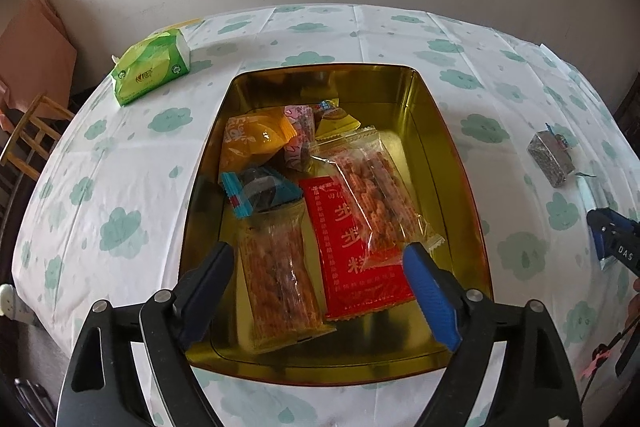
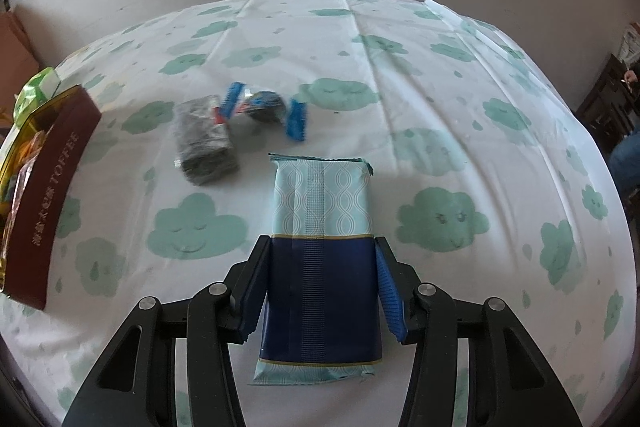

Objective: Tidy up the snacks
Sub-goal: 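Withdraw the left tool from the tray while the right gripper holds the blue packet, then lower the blue packet into the gold tray and open the right gripper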

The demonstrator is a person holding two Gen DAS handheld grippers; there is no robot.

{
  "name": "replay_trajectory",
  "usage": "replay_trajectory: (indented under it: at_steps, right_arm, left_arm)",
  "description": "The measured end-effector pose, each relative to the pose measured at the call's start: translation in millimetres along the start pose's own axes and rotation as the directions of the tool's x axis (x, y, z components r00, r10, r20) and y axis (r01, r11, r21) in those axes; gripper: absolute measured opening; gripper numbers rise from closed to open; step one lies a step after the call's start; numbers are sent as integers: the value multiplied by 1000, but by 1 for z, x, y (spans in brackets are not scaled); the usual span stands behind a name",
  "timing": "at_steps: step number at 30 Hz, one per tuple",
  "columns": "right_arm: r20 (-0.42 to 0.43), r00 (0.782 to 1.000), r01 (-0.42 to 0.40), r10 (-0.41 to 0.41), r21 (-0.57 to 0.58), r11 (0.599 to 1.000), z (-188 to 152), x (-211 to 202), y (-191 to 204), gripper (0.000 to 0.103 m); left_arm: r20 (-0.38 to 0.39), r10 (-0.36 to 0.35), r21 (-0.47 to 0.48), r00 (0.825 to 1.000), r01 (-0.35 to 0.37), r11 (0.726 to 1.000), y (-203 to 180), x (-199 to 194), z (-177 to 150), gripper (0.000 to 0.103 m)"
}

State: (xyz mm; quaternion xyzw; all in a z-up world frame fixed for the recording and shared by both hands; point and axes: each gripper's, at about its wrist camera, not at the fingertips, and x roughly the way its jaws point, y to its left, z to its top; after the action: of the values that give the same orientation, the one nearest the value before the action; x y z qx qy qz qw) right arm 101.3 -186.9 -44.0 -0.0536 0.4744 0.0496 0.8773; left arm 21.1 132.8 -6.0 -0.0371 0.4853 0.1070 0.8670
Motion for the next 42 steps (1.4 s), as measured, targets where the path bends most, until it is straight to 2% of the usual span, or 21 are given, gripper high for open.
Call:
replay_trajectory:
  at_steps: [11,29,42]
  right_arm:
    - [7,999,-40,40,-54,998,4,-12,45,50]
    - [8,994,-102,105,-145,984,8,-34,105,50]
    - [-1,987,-159,163,-222,962,16,-49,162,50]
  left_arm:
    - [31,-16,-11,999,16,1000,5,-13,-4,90]
    - [43,-38,-55,998,40,998,21,-18,-7,91]
    - [69,-42,-115,997,50,992,47,-30,-10,95]
